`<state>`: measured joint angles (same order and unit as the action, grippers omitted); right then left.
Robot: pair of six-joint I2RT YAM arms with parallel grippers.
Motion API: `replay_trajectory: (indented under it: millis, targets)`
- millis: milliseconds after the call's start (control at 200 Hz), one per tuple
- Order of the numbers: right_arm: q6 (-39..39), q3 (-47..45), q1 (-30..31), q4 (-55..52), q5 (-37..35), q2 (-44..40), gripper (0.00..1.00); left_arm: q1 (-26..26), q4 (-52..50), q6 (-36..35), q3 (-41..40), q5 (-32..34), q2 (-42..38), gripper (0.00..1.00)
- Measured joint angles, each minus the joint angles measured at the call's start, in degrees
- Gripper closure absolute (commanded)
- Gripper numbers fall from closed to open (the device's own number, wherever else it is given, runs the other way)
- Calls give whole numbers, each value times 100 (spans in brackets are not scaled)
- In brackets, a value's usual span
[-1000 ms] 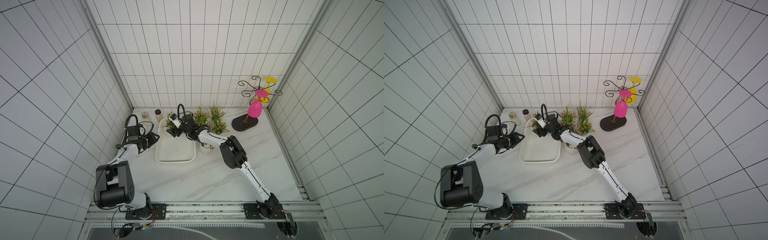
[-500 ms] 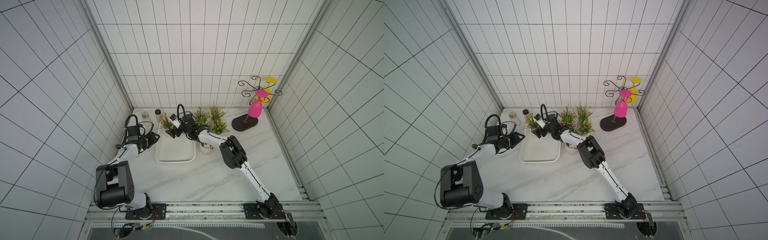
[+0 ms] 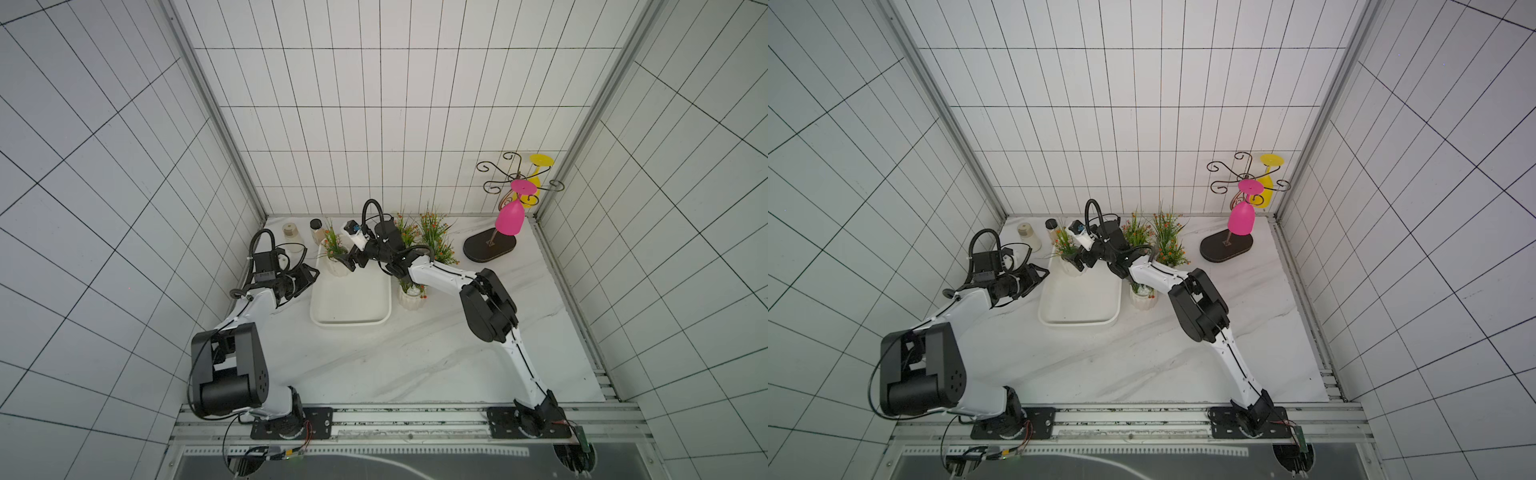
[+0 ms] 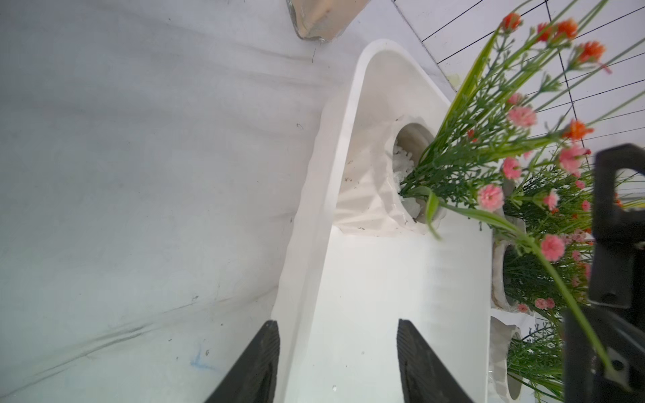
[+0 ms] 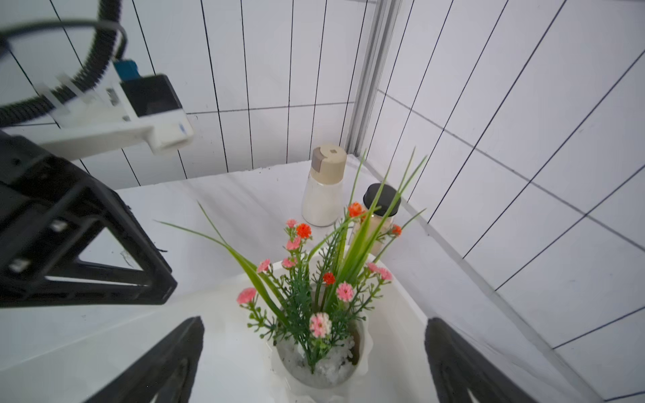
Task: Put the potted gypsophila into the storage box
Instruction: Place the baby's breath potted plant at the storage box, then pick up the baby's breath potted plant from the center of the board.
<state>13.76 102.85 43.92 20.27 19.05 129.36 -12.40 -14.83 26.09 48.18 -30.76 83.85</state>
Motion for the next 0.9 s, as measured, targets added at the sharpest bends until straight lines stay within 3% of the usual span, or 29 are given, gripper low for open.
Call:
replay_trajectory:
  millis: [225, 525, 900]
  targets:
    - [131, -1285, 0, 424, -188, -1233, 1, -4, 28, -15, -22, -125, -199, 45]
    - [190, -2210, -11, 450, -339, -2190, 3, -4, 149, -2, -184, -317, -387, 44]
    - [-273, -3034, -358, -498, -70, -3766, 9, 199, 216, -81, -208, -398, -660, 44]
